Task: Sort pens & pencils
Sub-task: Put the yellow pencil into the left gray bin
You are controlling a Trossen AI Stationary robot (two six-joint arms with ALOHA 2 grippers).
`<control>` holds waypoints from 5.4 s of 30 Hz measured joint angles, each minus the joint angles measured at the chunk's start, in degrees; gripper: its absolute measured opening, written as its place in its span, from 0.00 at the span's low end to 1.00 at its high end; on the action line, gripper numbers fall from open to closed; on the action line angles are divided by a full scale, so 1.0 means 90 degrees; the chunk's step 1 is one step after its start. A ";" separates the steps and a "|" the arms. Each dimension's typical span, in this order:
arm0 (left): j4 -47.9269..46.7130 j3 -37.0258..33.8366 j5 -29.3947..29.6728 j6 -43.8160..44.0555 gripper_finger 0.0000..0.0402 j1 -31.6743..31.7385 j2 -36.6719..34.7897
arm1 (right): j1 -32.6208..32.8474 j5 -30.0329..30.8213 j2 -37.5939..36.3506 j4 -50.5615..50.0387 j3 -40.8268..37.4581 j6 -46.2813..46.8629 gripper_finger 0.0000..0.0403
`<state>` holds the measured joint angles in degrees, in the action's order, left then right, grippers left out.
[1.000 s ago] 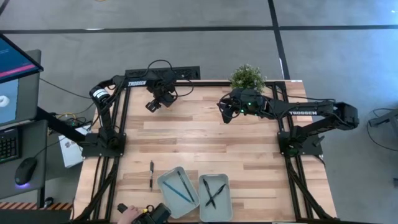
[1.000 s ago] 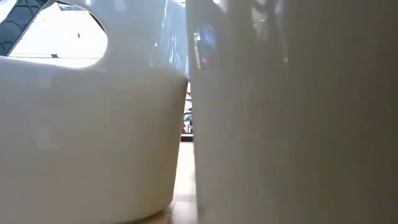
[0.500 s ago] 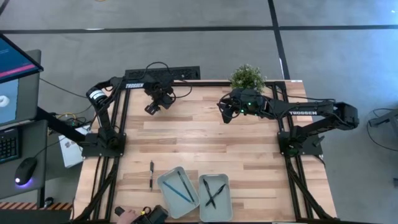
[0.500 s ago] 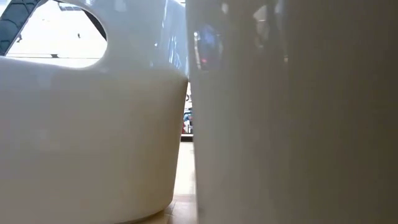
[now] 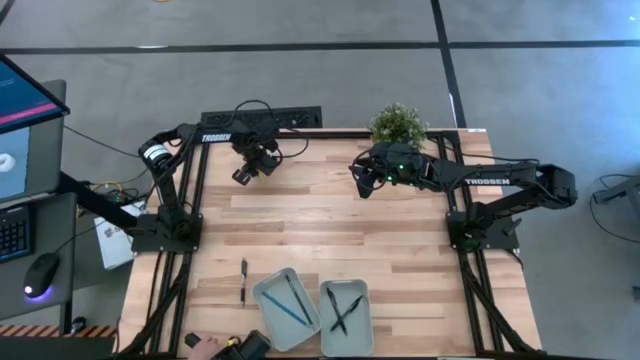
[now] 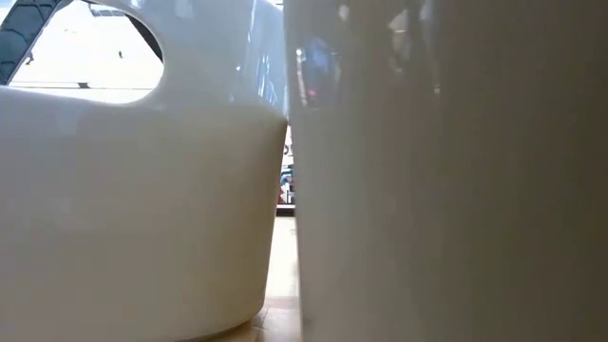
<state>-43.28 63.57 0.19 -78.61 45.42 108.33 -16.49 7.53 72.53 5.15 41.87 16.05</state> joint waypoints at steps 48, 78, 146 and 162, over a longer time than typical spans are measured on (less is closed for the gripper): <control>-0.0060 0.0108 -0.0208 0.0483 0.03 -0.0092 0.0030 | 0.0000 0.0000 0.0000 0.0000 0.0000 -0.0002 0.39; -0.1773 0.1445 -0.0277 0.1646 0.03 -0.0104 0.0078 | 0.0000 0.0002 0.0000 -0.0051 0.0000 -0.0182 0.39; 0.0407 0.1914 -0.1322 0.8788 0.03 -0.7856 -0.1021 | 0.1688 -0.0044 0.0000 -0.0690 -0.0002 0.0403 0.39; -0.0408 0.1899 -0.1856 0.8675 0.03 -0.7742 -0.0158 | 0.1919 -0.0041 0.0000 -0.0918 -0.0002 0.0449 0.39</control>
<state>-46.95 80.66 -16.51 -0.53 -24.25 106.91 0.78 7.16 72.53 -3.11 41.85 20.10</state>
